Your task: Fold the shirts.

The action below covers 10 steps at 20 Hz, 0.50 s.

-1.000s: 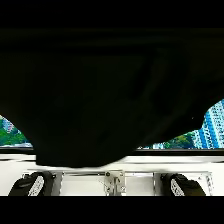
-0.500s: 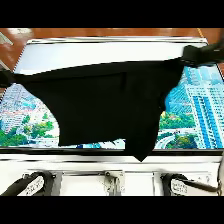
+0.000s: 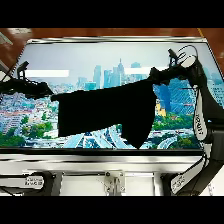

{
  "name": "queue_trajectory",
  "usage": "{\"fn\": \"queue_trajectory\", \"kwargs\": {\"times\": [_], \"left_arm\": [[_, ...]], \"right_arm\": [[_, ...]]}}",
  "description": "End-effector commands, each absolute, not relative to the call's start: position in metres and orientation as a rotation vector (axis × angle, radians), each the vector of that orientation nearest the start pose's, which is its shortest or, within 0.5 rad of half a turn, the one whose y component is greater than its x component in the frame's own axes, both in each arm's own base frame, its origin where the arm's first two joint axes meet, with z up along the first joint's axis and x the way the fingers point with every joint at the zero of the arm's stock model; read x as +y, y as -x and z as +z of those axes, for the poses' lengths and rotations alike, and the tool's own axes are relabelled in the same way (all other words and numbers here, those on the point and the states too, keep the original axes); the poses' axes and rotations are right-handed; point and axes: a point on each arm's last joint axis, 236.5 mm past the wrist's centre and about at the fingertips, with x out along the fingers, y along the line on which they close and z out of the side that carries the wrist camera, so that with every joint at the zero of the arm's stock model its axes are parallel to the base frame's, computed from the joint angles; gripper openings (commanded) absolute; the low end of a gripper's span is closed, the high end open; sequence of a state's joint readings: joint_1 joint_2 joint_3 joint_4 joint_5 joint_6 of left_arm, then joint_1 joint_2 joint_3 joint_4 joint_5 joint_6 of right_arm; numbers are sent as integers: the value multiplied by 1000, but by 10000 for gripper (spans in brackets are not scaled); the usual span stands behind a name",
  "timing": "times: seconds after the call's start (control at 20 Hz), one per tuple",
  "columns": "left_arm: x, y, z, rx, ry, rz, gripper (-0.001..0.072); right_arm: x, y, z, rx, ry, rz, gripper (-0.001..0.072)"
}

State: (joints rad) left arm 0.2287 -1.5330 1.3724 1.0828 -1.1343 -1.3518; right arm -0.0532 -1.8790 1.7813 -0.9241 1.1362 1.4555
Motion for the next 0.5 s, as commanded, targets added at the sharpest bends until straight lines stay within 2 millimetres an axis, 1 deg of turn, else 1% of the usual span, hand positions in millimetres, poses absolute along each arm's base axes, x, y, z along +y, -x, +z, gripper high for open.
{"fn": "queue_trajectory", "kwargs": {"times": [0.0, 0.05, 0.1, 0.15, 0.2, 0.25, 0.3, 0.35, 0.4, 0.45], "left_arm": [[-4, -454, -20, 1258, 496, -190, 528], [7, -440, -24, 1317, 448, -174, 527], [21, -421, -28, 1393, 408, -143, 527], [37, -396, -32, 1487, 372, -109, 528], [48, -373, -34, 1568, 357, -90, 527], [48, -353, -35, 1612, 373, -126, 528], [44, -339, -36, 1622, 406, -162, 529], [37, -323, -43, 1625, 450, -188, 570], [29, -309, -53, 1629, 499, -196, 688], [20, -294, -64, 1634, 537, -220, 717]], "right_arm": [[117, -548, -22, 1189, -542, 391, 601], [109, -540, -16, 1205, -487, 424, 601], [93, -524, -14, 1249, -406, 443, 601], [67, -504, -16, 1323, -325, 407, 601], [35, -479, -20, 1425, -248, 346, 601], [11, -452, -20, 1533, -229, 301, 601], [2, -424, -20, 1632, -264, 313, 601], [0, -405, -20, 1675, -321, 339, 601], [0, -394, -25, 1677, -397, 346, 601], [2, -390, -32, 1649, -481, 342, 601]]}}
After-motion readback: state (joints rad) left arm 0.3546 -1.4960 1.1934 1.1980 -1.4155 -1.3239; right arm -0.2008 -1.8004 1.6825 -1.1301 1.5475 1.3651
